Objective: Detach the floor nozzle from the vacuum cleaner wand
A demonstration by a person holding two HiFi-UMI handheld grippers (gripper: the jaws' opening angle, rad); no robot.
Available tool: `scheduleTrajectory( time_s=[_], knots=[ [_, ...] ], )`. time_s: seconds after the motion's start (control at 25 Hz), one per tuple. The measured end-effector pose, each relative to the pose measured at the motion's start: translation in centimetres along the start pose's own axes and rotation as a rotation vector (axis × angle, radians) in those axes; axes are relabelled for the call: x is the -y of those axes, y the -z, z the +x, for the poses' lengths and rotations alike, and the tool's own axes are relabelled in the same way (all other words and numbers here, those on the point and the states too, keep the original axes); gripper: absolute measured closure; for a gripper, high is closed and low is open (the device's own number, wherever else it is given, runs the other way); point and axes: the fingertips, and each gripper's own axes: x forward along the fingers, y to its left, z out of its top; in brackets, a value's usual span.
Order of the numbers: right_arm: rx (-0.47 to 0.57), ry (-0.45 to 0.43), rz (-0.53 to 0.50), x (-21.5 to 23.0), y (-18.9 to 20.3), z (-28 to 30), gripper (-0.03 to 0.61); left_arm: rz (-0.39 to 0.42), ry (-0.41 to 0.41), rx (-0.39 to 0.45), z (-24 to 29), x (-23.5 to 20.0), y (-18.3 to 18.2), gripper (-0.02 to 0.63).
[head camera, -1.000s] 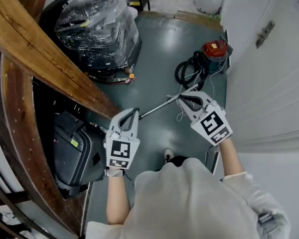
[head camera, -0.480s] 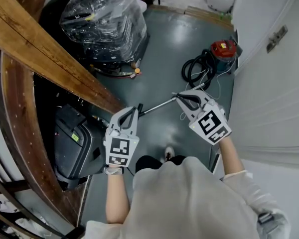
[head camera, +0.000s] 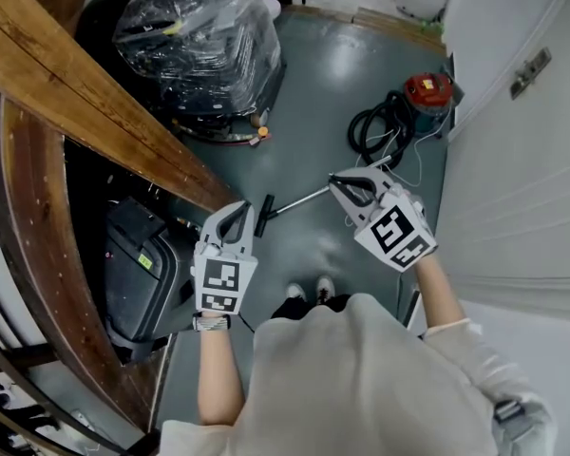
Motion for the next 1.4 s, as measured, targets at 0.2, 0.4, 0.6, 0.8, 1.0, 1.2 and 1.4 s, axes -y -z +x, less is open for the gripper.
scheduleTrajectory(
  time_s=[0.2,0.4,0.6,0.8,1.0,1.2,1.4],
  knots=[
    [-0.012,0.010,-0.034,-0.5,-1.3,0.9,0.548,0.000,0.004,0.009,-0.1,-1.5,0.4,0.614],
    [-0.005,0.026,-0.052,-0.8,-3.3,2.4,0.548,0.006,0.008,0.014,-0.6,-3.6,1.0,0.614],
    [-0.013,0.033,-0.030,-1.4,-4.4,4.4,0.548,0.001,0.005,0.010,-1.2,-6.0,2.4,0.614],
    [-0.025,0.037,-0.053,-1.9,-4.8,6.5,0.548,-0.002,0.005,-0.003,-1.1,-7.7,4.5,0.614],
    [-0.034,0.034,-0.057,-1.7,-4.7,8.2,0.548,-0.016,0.019,-0.037,-0.2,-8.7,6.3,0.614],
    [-0.050,0.018,-0.077,-0.3,-3.8,10.1,0.548,-0.031,0.025,-0.058,1.5,-9.6,7.5,0.614],
    [-0.060,-0.016,-0.073,1.5,-1.4,13.0,0.548,-0.041,0.019,-0.068,4.8,-10.3,8.7,0.614]
  ],
)
